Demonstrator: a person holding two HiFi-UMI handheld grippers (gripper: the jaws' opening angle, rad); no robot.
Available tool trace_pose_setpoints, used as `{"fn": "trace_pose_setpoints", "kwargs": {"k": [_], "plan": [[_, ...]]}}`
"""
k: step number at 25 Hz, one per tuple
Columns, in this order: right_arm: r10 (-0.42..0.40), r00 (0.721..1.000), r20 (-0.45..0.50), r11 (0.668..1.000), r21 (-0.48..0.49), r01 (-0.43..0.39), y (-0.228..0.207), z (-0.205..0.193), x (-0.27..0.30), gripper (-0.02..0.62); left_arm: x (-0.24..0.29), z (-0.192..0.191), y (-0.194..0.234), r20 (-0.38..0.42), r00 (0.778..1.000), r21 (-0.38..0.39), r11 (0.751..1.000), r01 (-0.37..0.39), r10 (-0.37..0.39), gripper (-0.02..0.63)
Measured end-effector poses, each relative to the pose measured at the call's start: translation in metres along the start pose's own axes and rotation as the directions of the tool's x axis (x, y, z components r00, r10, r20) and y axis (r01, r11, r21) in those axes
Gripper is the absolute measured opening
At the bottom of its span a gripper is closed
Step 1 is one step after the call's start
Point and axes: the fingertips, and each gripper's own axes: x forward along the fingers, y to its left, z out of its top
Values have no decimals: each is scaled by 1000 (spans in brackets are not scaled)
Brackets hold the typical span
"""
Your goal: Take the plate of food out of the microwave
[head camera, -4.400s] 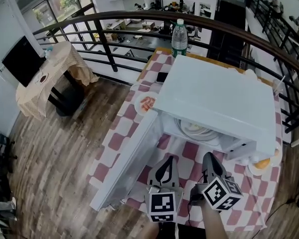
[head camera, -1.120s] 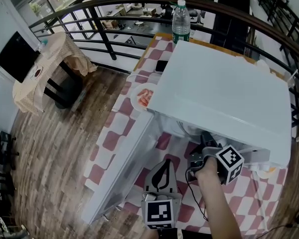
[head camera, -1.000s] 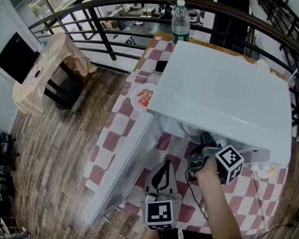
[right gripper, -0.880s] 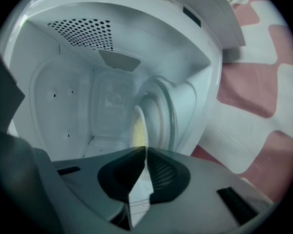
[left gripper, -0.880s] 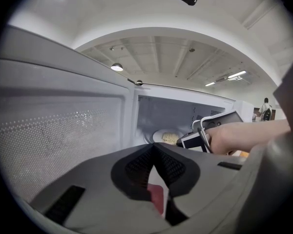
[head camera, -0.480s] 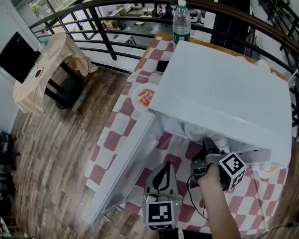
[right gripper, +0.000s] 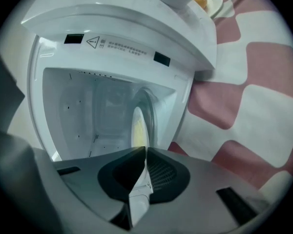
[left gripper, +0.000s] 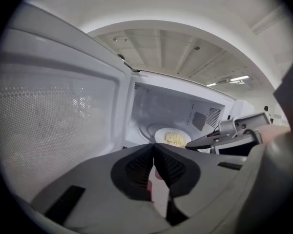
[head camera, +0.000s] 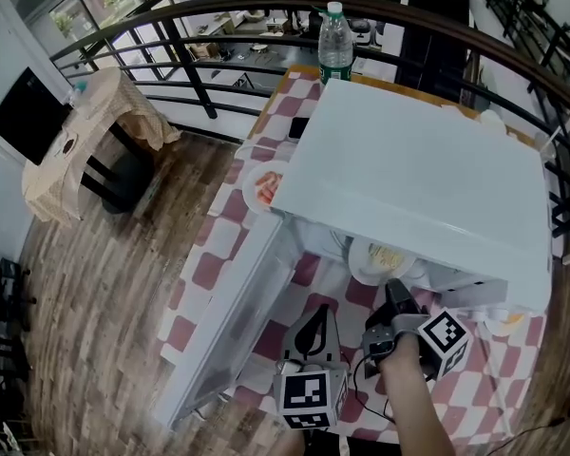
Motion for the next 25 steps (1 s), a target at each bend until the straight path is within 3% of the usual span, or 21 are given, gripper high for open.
{"fn": "trace_pose_setpoints", "kwargs": {"k": [3, 7, 9, 13, 15, 19, 23, 25], "plan": [[6, 1000, -7, 1000, -7, -6, -3, 2, -4, 14, 10, -6, -1, -28, 999, -24, 1000, 17, -17, 15], [-16, 1000, -13, 1000, -26, 16, -7, 5, -11, 14, 24, -8, -8, -51, 994, -166, 983, 84, -93, 54], [-20, 1000, -20, 999, -33, 19, -8, 5, -13, 14, 32, -9, -11, -61, 989, -259, 959, 118, -138, 97], [-11, 999, -39, 999, -37, 9, -9, 6, -16, 15, 48, -12, -17, -54, 975, -460, 872, 166, -214, 173], [1, 999, -47, 999, -38, -3, -9, 6, -19, 14, 55, -15, -21, -56, 971, -497, 850, 176, -233, 204], [1, 999, -44, 999, -41, -3, -12, 10, -25, 14, 65, -21, -27, -79, 966, -516, 839, 172, -247, 206], [-5, 999, -50, 999, -47, 3, -14, 10, -30, 14, 75, -26, -36, -93, 948, -613, 768, 187, -305, 206], [-6, 999, -52, 999, -54, 3, -15, 11, -32, 14, 79, -27, -37, -89, 946, -629, 754, 190, -313, 206]]}}
